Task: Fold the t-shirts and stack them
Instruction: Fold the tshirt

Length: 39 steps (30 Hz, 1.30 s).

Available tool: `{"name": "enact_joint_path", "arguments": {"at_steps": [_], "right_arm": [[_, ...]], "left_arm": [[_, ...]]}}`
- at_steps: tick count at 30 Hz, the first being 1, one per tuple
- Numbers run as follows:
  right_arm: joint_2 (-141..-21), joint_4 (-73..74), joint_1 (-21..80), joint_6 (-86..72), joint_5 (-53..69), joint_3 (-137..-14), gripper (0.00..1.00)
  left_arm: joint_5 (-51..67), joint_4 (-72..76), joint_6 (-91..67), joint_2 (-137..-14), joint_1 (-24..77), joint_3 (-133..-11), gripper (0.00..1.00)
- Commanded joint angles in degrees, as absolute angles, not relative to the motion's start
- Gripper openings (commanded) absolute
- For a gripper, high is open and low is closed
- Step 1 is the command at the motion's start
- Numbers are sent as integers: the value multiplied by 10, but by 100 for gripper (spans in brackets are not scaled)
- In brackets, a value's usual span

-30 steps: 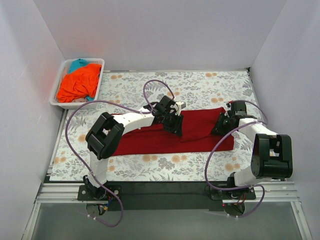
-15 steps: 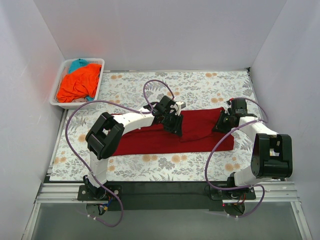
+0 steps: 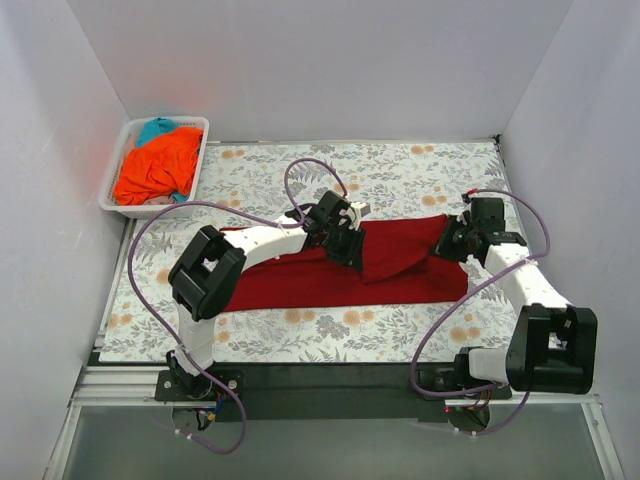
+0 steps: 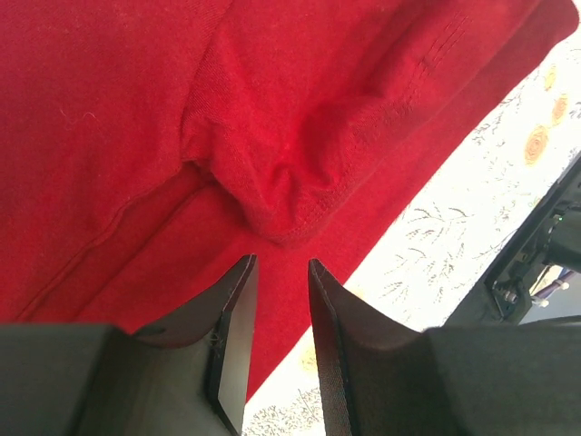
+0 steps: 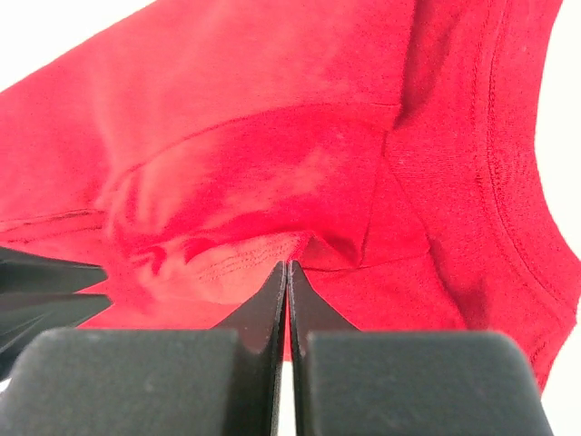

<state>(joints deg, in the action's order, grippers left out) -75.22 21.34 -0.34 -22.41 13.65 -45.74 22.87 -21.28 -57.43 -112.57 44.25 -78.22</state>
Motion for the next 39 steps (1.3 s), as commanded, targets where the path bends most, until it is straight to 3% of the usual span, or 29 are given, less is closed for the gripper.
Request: {"name": "enact_joint_path", "arguments": {"at_steps": [1,19,39], "right_arm": [[-713,237,-1,-235,142,-440,1],[-643,254,-1,-249,156,-357,1],[-627,253,-1,-256,165,-332,1]], "left_arm": [[221,-213,-576,-1072,440,-769,28],[215,-122,-750,-1046,454,-664,38],[161,-175,-777,-1141,475,-768,36]]}}
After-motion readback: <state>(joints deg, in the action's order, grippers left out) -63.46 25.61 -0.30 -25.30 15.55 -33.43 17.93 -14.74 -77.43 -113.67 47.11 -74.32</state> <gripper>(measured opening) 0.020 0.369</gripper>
